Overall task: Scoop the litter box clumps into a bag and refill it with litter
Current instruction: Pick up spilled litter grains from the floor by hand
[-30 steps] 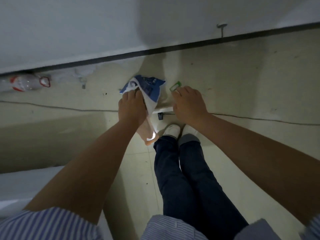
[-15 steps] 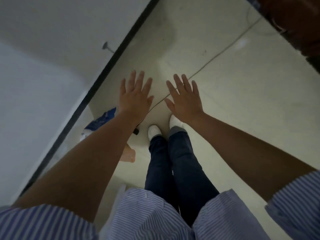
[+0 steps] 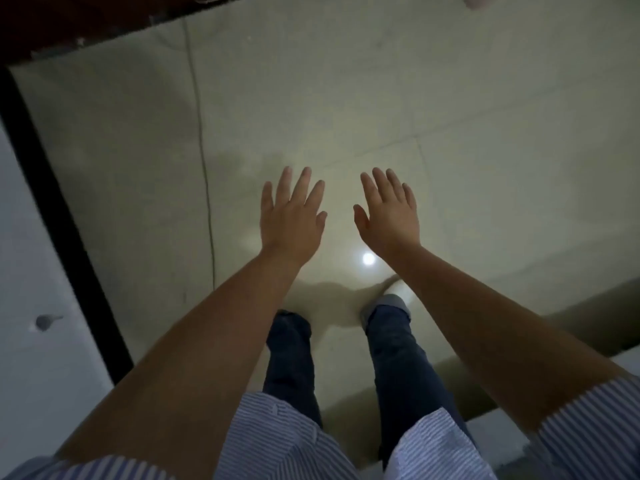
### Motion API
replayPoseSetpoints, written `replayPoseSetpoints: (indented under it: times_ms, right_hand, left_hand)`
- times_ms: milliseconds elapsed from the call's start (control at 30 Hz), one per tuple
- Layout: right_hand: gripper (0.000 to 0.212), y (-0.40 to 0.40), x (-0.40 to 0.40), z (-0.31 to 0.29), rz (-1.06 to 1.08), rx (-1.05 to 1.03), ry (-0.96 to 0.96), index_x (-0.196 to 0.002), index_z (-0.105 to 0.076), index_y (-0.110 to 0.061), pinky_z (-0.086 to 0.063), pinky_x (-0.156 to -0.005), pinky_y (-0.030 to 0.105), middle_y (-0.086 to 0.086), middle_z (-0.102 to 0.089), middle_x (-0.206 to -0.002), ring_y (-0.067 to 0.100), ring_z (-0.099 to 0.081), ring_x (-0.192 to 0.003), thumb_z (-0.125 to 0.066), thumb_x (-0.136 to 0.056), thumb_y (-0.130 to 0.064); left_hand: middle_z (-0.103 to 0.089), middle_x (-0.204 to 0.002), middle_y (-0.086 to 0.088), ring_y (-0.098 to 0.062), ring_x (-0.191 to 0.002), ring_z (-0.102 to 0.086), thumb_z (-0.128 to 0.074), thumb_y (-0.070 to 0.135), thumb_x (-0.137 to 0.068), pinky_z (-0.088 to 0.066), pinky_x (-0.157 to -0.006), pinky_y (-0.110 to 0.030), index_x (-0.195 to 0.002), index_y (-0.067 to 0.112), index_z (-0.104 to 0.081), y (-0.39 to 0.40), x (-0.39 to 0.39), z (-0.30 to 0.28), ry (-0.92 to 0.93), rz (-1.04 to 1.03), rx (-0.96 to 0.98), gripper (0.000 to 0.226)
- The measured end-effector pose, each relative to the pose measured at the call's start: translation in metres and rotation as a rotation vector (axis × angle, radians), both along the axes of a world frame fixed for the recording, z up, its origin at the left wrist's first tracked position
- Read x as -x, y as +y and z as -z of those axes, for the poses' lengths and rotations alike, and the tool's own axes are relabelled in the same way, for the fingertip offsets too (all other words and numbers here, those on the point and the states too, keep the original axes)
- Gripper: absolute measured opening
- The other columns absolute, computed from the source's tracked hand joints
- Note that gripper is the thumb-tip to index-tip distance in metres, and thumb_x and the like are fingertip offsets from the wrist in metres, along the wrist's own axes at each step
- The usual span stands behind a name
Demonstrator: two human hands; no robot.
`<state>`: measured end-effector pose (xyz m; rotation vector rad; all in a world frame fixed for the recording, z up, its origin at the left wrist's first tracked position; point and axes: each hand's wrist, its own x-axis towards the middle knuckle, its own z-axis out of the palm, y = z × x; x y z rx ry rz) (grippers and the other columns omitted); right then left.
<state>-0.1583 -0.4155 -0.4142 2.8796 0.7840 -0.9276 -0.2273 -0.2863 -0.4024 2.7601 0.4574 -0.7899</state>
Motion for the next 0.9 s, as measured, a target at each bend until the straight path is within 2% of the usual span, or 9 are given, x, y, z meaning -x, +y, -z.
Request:
replayPoseSetpoints:
  times_ms: [167,267,400,633,900]
  right_hand:
    - [0.056,-0.131,-0.082,-0.015,0.206,-0.046,-0.013,-0.148,-0.011,-0.015,-0.008,-0.118,0.036,0.006,-0.007,-0.158,0.022,-0.004,-0.146,-0.030,-0.099,-0.034]
    - [0.056,-0.205,-0.146,-0.042,0.264,-0.059,-0.079,-0.148,-0.012,-0.014,-0.009,-0.118,0.035,0.006,-0.009,-0.157,0.023,-0.006,-0.146,-0.032,-0.099,-0.033]
    - [0.056,-0.282,-0.235,-0.071,0.355,-0.060,-0.194,-0.147,-0.017,-0.011,-0.010,-0.117,0.037,0.009,-0.015,-0.156,0.025,-0.008,-0.145,-0.035,-0.098,-0.030]
    - [0.055,-0.354,-0.374,-0.084,0.506,-0.061,-0.252,-0.147,-0.019,-0.010,-0.010,-0.117,0.037,0.011,-0.018,-0.155,0.026,-0.010,-0.145,-0.036,-0.098,-0.028]
    - [0.054,-0.414,-0.530,-0.090,0.686,-0.056,-0.212,-0.147,-0.017,-0.011,-0.010,-0.117,0.035,0.008,-0.016,-0.156,0.023,-0.009,-0.145,-0.033,-0.098,-0.029]
  left_hand:
    - [-0.008,-0.158,0.002,-0.022,-0.146,0.000,-0.031,0.040,-0.099,-0.004,-0.116,-0.042,-0.147,0.024,-0.022,-0.120,-0.108,0.002,-0.021,0.108,0.053,0.052]
    - [-0.007,-0.158,0.004,-0.020,-0.145,0.001,-0.031,0.040,-0.099,-0.002,-0.117,-0.039,-0.147,0.025,-0.021,-0.184,-0.176,-0.005,-0.033,0.145,0.068,0.052]
    - [-0.007,-0.158,0.005,-0.021,-0.145,0.001,-0.033,0.036,-0.099,-0.002,-0.117,-0.037,-0.147,0.024,-0.021,-0.248,-0.274,-0.025,-0.146,0.246,0.083,0.052]
    - [-0.006,-0.158,0.003,-0.023,-0.145,0.000,-0.033,0.032,-0.099,-0.002,-0.116,-0.039,-0.148,0.022,-0.020,-0.314,-0.445,-0.045,-0.236,0.366,0.078,0.051]
    - [-0.009,-0.157,0.003,-0.022,-0.145,0.000,-0.031,0.032,-0.100,-0.004,-0.117,-0.038,-0.146,0.021,-0.024,-0.371,-0.627,-0.061,-0.194,0.535,0.035,0.048]
